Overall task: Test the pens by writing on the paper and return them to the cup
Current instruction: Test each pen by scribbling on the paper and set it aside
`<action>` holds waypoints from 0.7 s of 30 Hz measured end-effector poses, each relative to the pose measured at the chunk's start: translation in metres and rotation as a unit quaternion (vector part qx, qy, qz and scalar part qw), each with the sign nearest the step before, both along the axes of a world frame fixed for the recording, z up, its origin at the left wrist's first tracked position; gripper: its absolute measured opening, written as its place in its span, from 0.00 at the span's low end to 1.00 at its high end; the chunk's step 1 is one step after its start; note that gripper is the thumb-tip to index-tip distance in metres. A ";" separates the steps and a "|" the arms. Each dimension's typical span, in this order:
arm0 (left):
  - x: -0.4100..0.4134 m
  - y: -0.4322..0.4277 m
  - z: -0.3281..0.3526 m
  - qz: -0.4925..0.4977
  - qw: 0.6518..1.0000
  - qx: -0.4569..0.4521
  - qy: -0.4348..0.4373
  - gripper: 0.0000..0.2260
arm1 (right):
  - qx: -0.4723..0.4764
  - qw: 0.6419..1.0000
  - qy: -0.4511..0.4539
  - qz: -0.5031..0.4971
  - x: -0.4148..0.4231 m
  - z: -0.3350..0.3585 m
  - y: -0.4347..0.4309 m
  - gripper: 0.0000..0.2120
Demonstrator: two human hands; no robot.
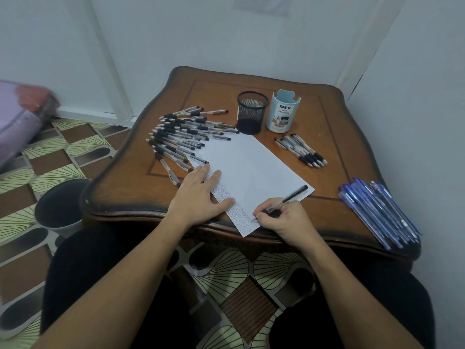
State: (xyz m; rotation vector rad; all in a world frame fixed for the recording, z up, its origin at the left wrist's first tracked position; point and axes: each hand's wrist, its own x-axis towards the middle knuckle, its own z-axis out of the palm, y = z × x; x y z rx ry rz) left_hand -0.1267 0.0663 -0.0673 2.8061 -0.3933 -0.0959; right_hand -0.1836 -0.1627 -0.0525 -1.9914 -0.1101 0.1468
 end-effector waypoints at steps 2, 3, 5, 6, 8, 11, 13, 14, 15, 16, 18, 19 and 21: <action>0.000 0.000 0.000 0.000 1.000 -0.001 -0.002 0.47 | 0.000 1.000 0.000 -0.002 0.000 -0.001 0.001 0.07; 0.000 0.000 0.000 0.000 1.000 0.000 -0.002 0.47 | -0.001 1.000 0.001 -0.001 0.000 -0.001 0.001 0.06; 0.000 0.000 0.001 -0.001 1.000 0.003 -0.002 0.47 | -0.004 1.000 0.001 0.004 0.000 0.000 0.000 0.05; 0.000 0.000 0.001 -0.001 1.000 0.003 -0.001 0.47 | -0.004 1.000 0.001 0.004 0.000 -0.001 -0.001 0.06; 0.000 0.000 0.000 0.000 1.000 0.003 -0.001 0.47 | -0.004 1.000 0.000 0.004 0.000 -0.001 -0.001 0.08; 0.000 0.000 -0.001 0.001 1.000 0.002 -0.002 0.47 | -0.004 1.000 -0.002 0.001 -0.001 -0.001 0.000 0.06; 0.000 0.000 0.000 0.001 1.000 -0.002 -0.002 0.47 | 0.002 1.000 -0.004 -0.003 0.000 0.000 -0.001 0.08; 0.000 0.000 0.000 0.000 1.000 -0.002 -0.002 0.47 | 0.003 1.000 -0.003 -0.002 0.000 0.000 -0.001 0.10; 0.000 0.000 0.000 0.000 1.000 -0.002 -0.003 0.47 | 0.002 1.000 -0.001 0.000 0.000 0.000 -0.001 0.11; 0.000 0.000 0.000 0.000 1.000 -0.002 -0.004 0.47 | -0.001 1.000 -0.001 0.002 0.000 0.000 -0.001 0.12; 0.000 0.000 -0.001 0.000 1.000 -0.004 -0.006 0.47 | -0.004 1.000 0.000 0.004 0.000 -0.001 -0.001 0.12; 0.000 0.000 -0.001 0.001 1.000 -0.005 -0.006 0.46 | -0.003 1.000 0.001 0.002 0.000 -0.001 -0.002 0.11; -0.001 0.000 0.000 0.001 1.000 -0.005 -0.005 0.46 | 0.001 1.000 0.003 0.000 0.000 -0.001 -0.002 0.11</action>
